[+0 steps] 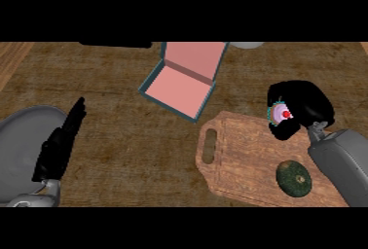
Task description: Pick the cupcake from the cutting board and place it in the cardboard box
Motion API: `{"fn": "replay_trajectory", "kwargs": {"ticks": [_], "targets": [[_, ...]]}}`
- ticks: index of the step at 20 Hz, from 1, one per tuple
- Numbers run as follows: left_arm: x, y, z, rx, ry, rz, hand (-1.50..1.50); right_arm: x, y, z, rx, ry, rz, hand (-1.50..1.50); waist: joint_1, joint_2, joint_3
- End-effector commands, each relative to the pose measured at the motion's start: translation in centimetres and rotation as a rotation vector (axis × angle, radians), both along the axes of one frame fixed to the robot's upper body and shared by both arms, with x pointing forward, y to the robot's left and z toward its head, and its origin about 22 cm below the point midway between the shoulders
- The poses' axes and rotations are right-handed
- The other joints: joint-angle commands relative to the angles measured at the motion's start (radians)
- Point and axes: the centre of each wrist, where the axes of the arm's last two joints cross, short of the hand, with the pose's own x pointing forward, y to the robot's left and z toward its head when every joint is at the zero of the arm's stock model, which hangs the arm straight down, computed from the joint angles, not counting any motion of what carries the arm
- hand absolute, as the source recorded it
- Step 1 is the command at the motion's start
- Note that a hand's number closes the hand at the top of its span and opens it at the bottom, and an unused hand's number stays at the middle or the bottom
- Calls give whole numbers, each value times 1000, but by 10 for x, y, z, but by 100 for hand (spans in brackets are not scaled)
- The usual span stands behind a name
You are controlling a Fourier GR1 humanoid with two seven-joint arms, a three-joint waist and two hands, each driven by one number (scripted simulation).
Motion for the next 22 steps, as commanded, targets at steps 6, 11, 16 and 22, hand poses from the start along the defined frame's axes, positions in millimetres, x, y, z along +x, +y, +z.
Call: {"fn": "replay_trajectory", "kwargs": {"ticks": [6,11,16,22], "targets": [[8,1,-1,16,-4,11,0,69,-60,50,88,-149,258,150,-11,-8,-3],[-1,-9,-3,-6,-2,5,0,82,-63,66,382,-244,425,150,-7,-9,-1],[-5,4,-4,-5,23,43,0,96,-43,100,577,-234,606,150,-34,-20,-4],[-12,8,-13,5,35,43,0,110,14,121,631,-237,683,150,-46,-24,-5]]}}
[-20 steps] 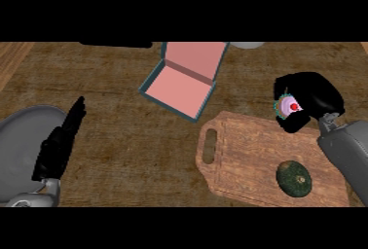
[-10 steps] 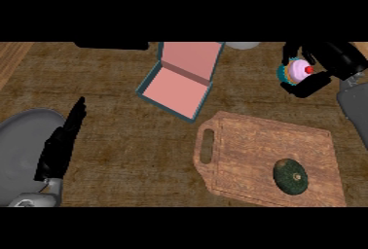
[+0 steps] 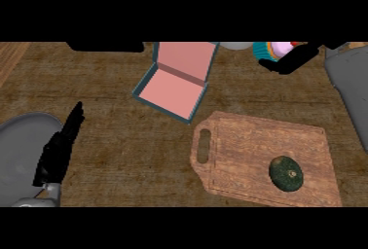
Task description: Pick the cupcake from the cutting board and place it in the cardboard box
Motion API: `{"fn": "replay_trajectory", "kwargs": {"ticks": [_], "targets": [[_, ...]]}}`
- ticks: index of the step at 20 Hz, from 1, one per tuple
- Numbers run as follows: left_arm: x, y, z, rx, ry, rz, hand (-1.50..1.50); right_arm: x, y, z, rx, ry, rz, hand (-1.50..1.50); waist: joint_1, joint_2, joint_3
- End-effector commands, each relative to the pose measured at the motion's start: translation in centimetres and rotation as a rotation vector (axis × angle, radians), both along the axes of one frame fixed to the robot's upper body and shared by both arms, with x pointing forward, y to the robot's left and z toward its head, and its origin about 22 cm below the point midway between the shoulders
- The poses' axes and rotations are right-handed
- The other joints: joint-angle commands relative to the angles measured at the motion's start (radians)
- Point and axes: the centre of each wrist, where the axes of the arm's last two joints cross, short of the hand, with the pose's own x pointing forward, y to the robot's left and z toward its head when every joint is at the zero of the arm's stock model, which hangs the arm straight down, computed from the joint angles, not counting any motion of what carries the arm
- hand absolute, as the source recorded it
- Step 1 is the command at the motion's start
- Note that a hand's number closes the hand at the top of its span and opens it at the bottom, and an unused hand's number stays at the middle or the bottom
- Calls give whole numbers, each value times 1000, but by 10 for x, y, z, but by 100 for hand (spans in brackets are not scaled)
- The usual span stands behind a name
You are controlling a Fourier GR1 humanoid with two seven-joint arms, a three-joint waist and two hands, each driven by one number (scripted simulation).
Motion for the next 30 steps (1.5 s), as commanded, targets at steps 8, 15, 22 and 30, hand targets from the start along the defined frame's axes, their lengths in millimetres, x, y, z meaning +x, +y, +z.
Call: {"fn": "replay_trajectory", "kwargs": {"ticks": [8,15,22,30], "targets": [[-4,-7,4,-1,-11,-5,0,15,130,31,-6,40,37,150,-1,-1,-1],[13,8,8,-5,2,-5,0,18,181,19,-101,112,34,150,4,5,-1],[6,-18,4,-6,-4,-32,0,15,219,-15,-215,152,0,150,22,11,-1],[10,-8,15,2,-19,-61,0,18,204,-63,-159,261,-96,-150,56,19,-1]]}}
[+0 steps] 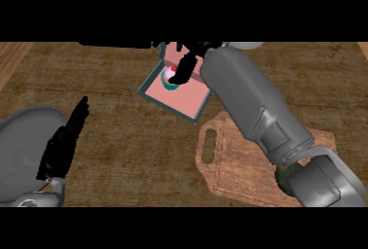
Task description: Pick the cupcake from the cutting board and place it in the cardboard box
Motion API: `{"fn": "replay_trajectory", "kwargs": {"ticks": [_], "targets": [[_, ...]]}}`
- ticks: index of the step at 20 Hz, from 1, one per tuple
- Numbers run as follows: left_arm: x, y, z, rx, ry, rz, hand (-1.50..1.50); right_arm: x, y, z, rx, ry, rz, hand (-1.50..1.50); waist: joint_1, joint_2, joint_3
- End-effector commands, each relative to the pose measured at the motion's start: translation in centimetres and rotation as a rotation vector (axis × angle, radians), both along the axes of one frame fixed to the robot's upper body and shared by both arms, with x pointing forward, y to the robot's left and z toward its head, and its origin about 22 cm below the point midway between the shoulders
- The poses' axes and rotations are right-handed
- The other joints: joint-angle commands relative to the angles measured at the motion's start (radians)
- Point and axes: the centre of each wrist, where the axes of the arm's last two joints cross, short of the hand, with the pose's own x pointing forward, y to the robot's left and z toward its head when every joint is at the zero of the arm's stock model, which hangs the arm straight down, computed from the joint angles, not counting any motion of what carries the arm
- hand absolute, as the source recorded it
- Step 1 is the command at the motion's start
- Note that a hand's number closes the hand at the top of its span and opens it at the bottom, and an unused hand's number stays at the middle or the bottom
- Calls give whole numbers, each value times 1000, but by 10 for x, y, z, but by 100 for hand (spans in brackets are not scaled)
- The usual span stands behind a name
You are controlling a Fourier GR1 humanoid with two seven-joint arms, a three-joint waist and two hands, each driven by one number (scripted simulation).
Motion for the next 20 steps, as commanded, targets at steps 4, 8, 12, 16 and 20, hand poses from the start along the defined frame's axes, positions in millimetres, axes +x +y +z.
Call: {"fn": "replay_trajectory", "kwargs": {"ticks": [4,8,12,16,20], "targets": [[11,9,7,-3,2,-32,0,1,0,-8,121,41,-38,-150,31,9,0],[4,5,5,4,4,-25,0,3,-7,-8,394,49,-150,-150,27,10,1],[1,0,-3,-8,-1,-1,0,9,-25,-3,581,52,-196,-150,9,9,1],[2,-3,3,7,-11,1,0,19,-62,3,755,100,-215,-150,6,10,2],[-9,10,0,-4,8,-1,0,27,-110,16,821,77,-327,-150,7,6,1]]}}
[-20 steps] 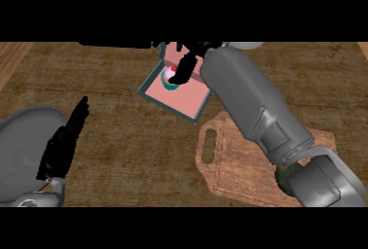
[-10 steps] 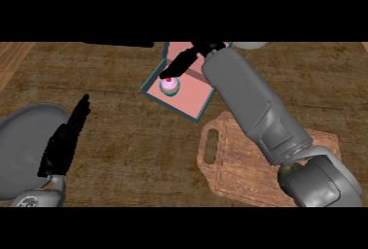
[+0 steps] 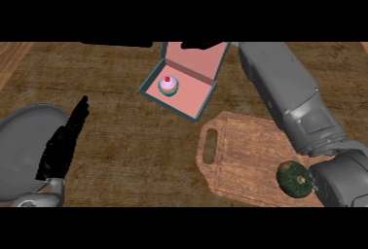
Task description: Pick the cupcake from the cutting board and place it in the cardboard box
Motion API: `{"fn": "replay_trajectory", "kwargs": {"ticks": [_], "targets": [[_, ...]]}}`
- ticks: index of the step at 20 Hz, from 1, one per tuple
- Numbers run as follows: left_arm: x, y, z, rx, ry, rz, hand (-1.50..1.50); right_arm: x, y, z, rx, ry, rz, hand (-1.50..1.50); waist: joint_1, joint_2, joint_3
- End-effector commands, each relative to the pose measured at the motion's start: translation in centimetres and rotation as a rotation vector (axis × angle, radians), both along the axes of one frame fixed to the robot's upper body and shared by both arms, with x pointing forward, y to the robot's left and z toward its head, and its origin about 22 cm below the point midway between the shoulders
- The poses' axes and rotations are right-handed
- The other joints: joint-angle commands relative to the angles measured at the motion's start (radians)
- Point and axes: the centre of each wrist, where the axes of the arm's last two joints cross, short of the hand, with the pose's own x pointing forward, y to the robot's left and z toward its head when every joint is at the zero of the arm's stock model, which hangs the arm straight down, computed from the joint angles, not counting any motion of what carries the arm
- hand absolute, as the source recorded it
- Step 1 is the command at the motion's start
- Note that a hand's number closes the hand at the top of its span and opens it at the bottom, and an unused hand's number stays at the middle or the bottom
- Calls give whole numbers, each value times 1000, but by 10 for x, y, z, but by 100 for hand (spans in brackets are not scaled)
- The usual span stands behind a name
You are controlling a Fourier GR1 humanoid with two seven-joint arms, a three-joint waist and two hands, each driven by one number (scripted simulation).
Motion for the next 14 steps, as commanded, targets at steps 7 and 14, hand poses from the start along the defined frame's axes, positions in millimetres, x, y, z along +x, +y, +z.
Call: {"fn": "replay_trajectory", "kwargs": {"ticks": [7,14], "targets": [[0,2,-4,7,-20,-9,0,7,-125,28,147,-15,-193,-150,13,13,1],[5,0,4,-14,-18,-29,0,-10,-216,36,108,-16,-169,-150,19,18,3]]}}
